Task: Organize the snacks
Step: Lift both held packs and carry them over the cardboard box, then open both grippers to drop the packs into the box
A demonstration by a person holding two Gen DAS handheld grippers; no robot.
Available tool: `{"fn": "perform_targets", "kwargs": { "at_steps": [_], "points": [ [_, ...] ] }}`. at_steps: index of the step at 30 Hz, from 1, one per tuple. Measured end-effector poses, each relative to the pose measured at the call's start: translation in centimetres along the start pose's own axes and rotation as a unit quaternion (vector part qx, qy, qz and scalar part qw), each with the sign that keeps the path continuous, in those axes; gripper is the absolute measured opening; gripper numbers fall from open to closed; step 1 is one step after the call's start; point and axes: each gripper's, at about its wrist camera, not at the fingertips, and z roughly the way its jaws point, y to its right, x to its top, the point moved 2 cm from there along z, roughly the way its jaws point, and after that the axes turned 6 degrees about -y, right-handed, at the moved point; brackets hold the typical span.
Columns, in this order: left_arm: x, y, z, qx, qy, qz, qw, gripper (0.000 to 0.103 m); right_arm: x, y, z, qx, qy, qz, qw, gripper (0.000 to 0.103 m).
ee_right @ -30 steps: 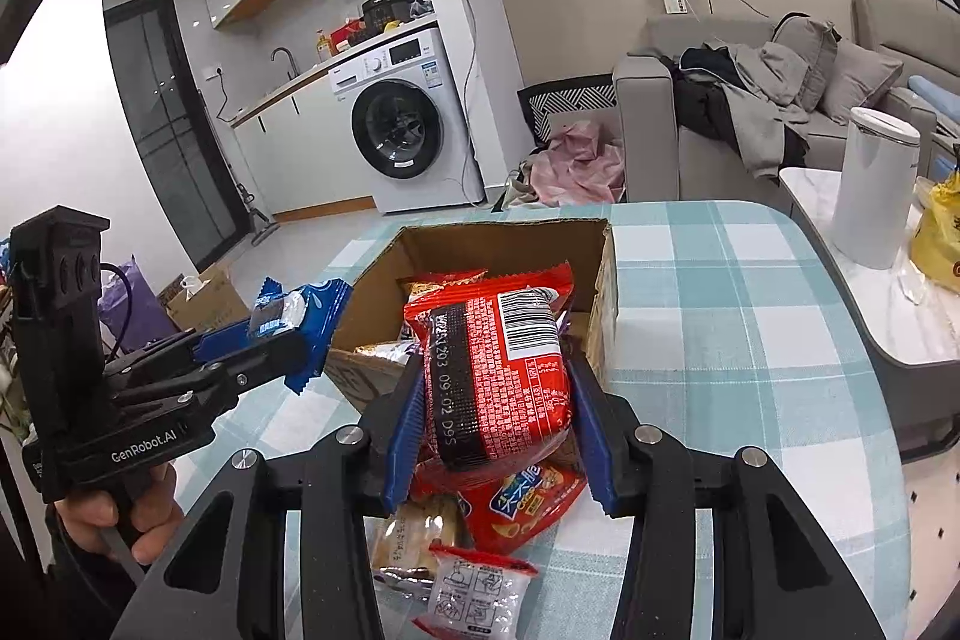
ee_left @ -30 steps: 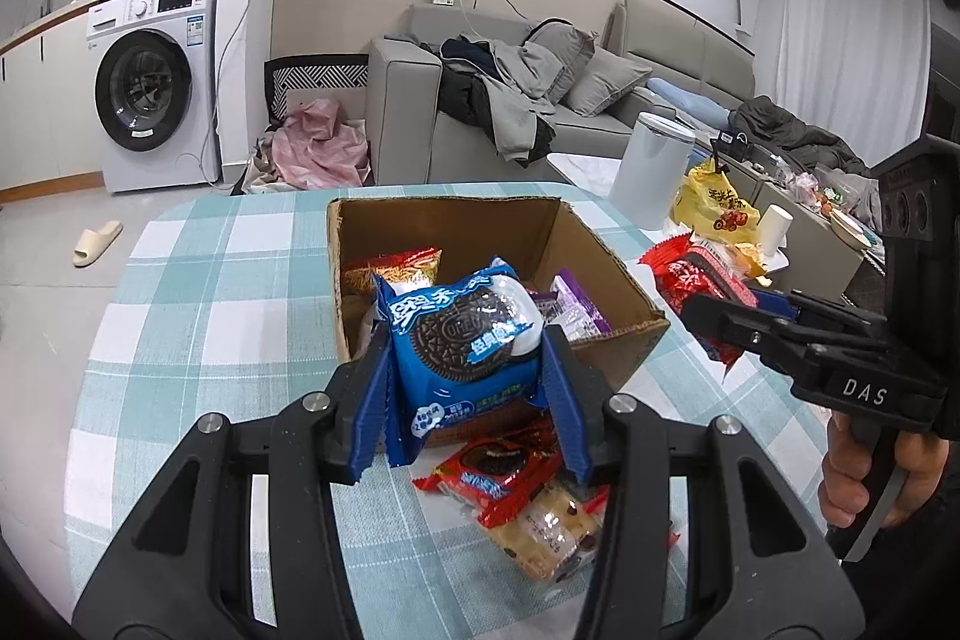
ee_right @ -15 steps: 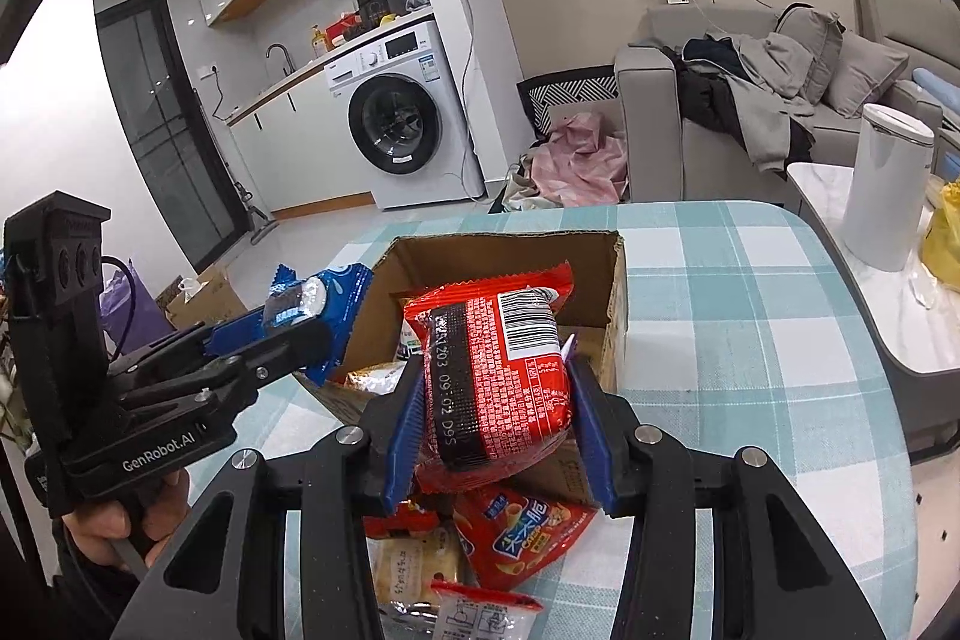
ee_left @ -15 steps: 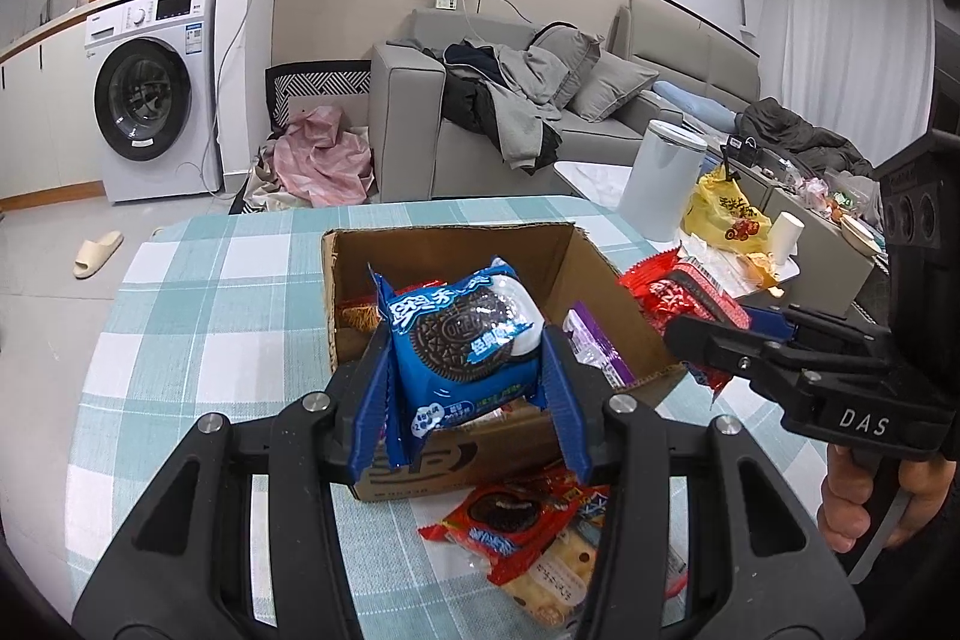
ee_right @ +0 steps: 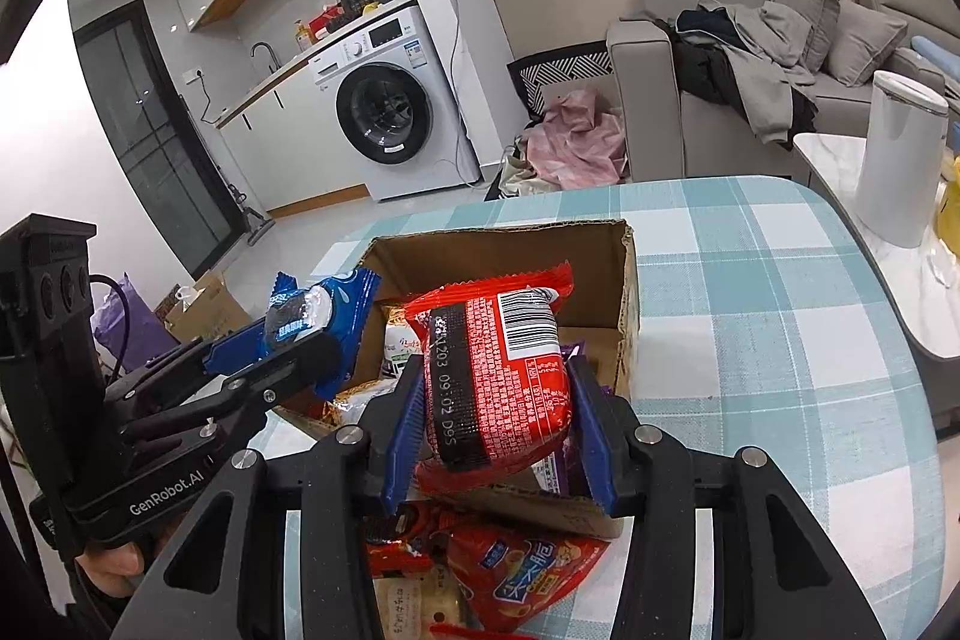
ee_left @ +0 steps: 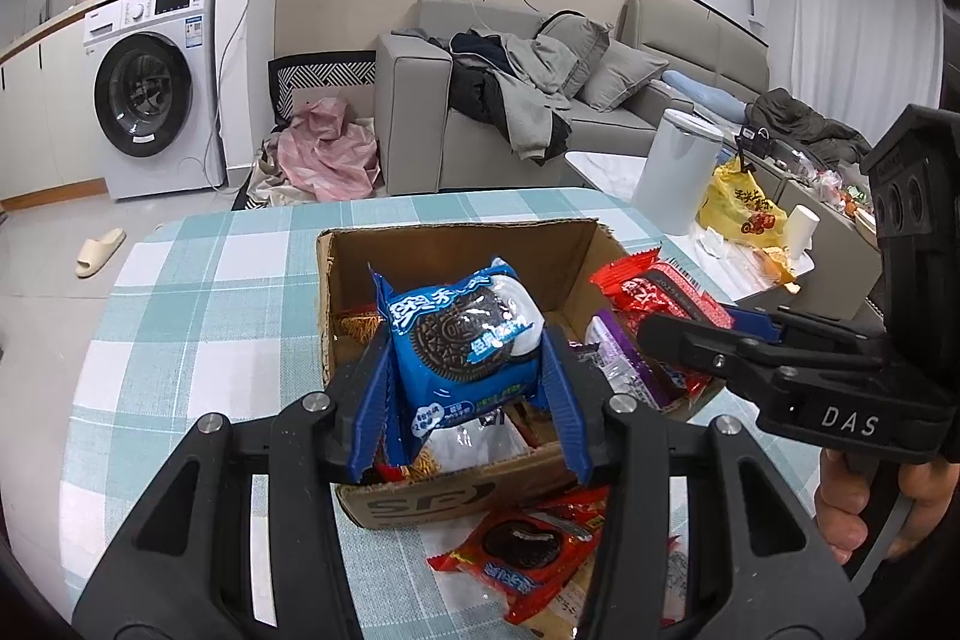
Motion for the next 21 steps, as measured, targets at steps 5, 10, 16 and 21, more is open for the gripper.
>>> {"fn": "perform_targets", "kwargs": {
  "at_steps": [5,10,16,21],
  "points": [
    [0.3,-0.2,1.2,-0.002,-0.003,-0.003,1.0000,0.044,0.4,0.2,1.0,-0.002,-0.003,0.005,1.000,0.046],
    [0.3,-0.3,1.9,0.000,-0.005,-0.001,1.0000,0.044,0.9,0.4,2.2,0.005,-0.008,0.008,1.000,0.046],
    [0.0,-0.4,3.4,0.003,-0.016,0.002,0.9999,0.044,1.0,0.6,3.5,-0.004,-0.016,0.006,1.000,0.046],
    [-0.4,-0.3,4.6,0.002,-0.026,0.004,0.9997,0.044,1.4,0.5,4.1,-0.013,-0.017,0.002,1.000,0.046]
  ]
}}
